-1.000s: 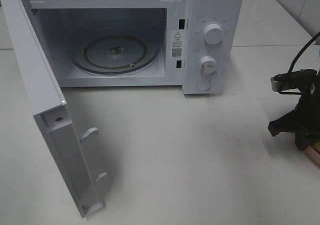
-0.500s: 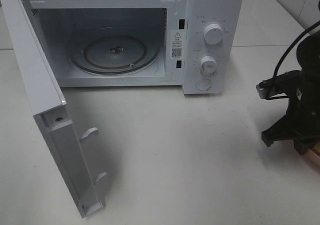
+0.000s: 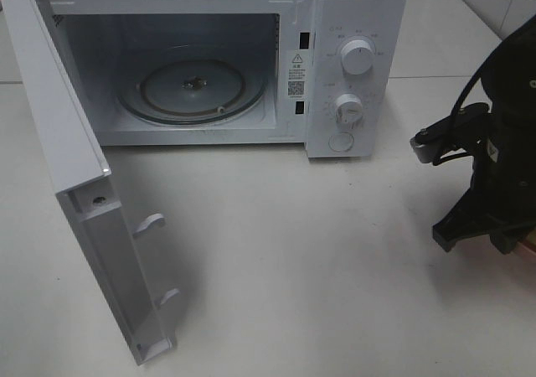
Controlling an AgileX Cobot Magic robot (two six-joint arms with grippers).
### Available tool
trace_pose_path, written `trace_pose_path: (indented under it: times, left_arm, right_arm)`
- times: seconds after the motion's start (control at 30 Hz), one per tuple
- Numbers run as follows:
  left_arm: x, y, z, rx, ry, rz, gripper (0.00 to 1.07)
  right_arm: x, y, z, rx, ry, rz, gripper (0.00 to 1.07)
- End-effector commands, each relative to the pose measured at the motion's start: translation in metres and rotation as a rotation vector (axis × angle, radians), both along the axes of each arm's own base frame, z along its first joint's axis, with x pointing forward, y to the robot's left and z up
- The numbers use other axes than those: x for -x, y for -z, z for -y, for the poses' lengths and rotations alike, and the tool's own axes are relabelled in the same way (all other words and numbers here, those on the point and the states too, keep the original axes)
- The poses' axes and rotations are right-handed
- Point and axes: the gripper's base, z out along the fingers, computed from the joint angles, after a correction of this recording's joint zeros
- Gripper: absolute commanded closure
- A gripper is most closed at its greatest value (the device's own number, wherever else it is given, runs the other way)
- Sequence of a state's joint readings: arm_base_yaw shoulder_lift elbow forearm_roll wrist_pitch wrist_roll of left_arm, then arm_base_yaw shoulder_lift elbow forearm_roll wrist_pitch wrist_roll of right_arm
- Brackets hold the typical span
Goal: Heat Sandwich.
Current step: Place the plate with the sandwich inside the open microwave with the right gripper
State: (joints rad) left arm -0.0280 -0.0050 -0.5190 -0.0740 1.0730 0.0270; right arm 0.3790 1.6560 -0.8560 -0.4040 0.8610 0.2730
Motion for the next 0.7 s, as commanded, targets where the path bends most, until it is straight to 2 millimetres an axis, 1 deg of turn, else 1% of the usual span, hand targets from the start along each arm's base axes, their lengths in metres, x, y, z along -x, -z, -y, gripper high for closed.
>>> trace_pose_path:
  times: [0.03, 0.1, 0.17, 0.27, 0.3, 0.43, 0.5, 0.53, 0.63, 0.7]
  left_arm:
    - [0.002, 0.000, 0.000, 0.003, -0.004, 0.017, 0.09]
    - [0.002, 0.000, 0.000, 0.003, -0.004, 0.017, 0.09]
    - [0.002, 0.000, 0.000, 0.003, -0.004, 0.017, 0.09]
    - [0.002, 0.000, 0.000, 0.003, -0.004, 0.017, 0.09]
    - [0.002, 0.000, 0.000, 0.003, -0.004, 0.017, 0.09]
    - [0.002, 0.000, 0.000, 0.003, -0.004, 0.017, 0.09]
    - [0.002, 0.000, 0.000, 0.003, -0.004, 0.017, 0.09]
    - [0.002, 0.000, 0.000, 0.003, -0.004, 0.017, 0.09]
    - [0.002, 0.000, 0.000, 0.003, -0.004, 0.017, 0.09]
    - [0.002, 0.000, 0.000, 0.003, -0.004, 0.017, 0.09]
  right_arm:
    - [0.008, -0.011, -0.004, 0.034, -0.031, 0.008, 1.07]
    - [0.014, -0.020, -0.011, 0.037, -0.057, 0.019, 1.07]
    - [0.016, -0.022, -0.012, 0.036, -0.066, 0.024, 1.07]
    - [0.025, -0.032, -0.021, 0.034, -0.107, 0.041, 1.07]
    - [0.025, -0.032, -0.021, 0.034, -0.107, 0.041, 1.07]
    - [0.037, -0.042, -0.035, 0.028, -0.178, 0.055, 1.07]
    - [0.039, -0.043, -0.038, 0.025, -0.192, 0.059, 1.07]
    - [0.044, -0.047, -0.044, 0.019, -0.229, 0.067, 1.07]
    - [0.049, -0.050, -0.050, 0.018, -0.265, 0.072, 1.07]
    - [0.058, -0.054, -0.058, 0.011, -0.317, 0.079, 1.07]
